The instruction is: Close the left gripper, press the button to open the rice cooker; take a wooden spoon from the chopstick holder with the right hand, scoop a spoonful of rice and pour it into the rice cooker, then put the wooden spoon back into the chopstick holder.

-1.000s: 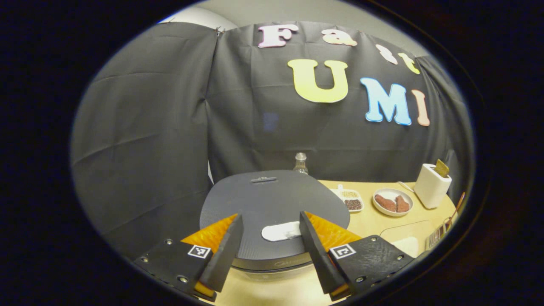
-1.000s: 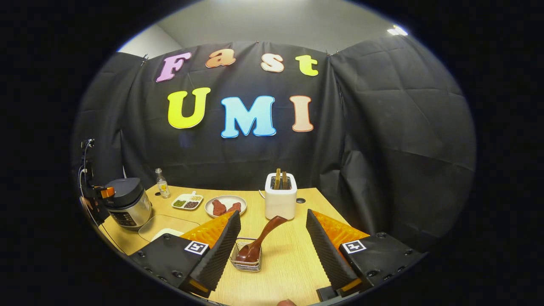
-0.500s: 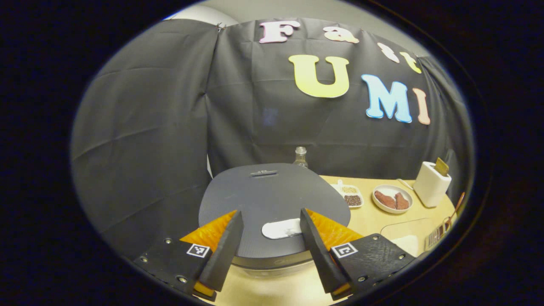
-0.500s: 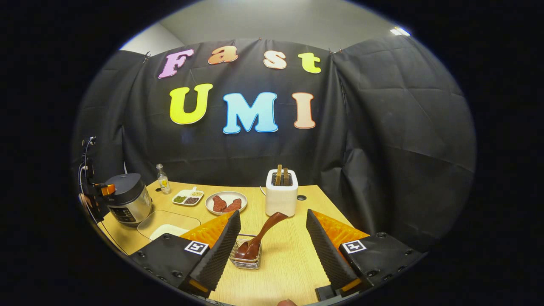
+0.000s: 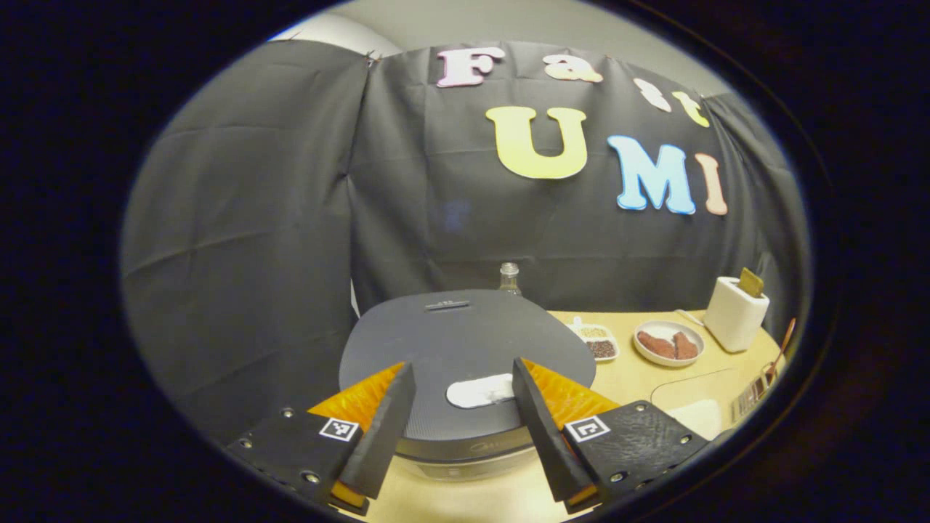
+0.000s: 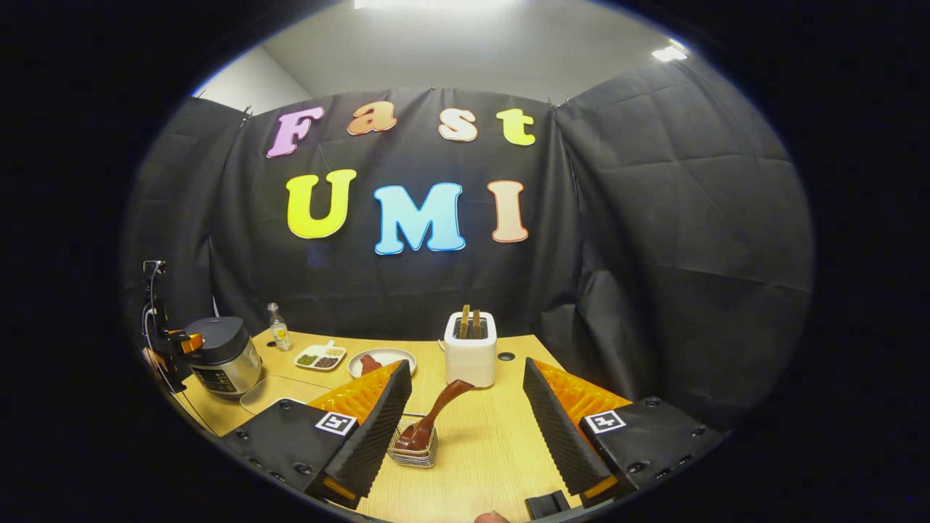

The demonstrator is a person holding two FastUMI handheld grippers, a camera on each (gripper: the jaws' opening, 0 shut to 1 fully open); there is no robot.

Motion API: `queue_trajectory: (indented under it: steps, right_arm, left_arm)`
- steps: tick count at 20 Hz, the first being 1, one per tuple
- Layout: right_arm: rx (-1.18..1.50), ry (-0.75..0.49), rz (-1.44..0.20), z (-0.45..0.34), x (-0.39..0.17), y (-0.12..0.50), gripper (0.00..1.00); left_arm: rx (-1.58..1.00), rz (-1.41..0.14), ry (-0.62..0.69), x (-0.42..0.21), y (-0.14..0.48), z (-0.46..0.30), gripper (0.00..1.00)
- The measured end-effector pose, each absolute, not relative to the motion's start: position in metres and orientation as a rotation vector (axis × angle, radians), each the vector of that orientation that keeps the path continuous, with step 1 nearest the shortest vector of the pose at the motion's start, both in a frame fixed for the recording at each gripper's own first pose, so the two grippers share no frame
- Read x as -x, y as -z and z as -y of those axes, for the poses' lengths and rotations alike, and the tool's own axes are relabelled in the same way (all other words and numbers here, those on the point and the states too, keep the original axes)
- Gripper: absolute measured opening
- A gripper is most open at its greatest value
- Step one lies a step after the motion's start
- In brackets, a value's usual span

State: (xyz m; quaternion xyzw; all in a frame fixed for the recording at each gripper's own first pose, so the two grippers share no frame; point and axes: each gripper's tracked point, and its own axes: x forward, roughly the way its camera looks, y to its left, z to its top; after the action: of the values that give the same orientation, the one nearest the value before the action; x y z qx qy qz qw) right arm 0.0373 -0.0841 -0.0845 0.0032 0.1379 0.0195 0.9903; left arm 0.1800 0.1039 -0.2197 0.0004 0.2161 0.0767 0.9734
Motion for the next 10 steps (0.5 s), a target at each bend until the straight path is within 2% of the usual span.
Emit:
queue_trajectory:
  steps: [4, 7, 10]
  right_arm:
    - [0.017, -0.040, -0.264, 0.088, -0.026, 0.081, 0.98]
    - [0.008, -0.051, -0.250, 0.087, -0.019, 0.078, 0.98]
    - [-0.020, -0.090, -0.226, 0.080, -0.014, 0.072, 0.98]
  left_arm:
    - [0.032, -0.396, -0.214, -0.176, 0.194, -0.106, 0.85]
    - [0.005, -0.356, -0.191, -0.157, 0.168, -0.095, 0.85]
    - [-0.041, -0.259, -0.158, -0.123, 0.115, -0.077, 0.85]
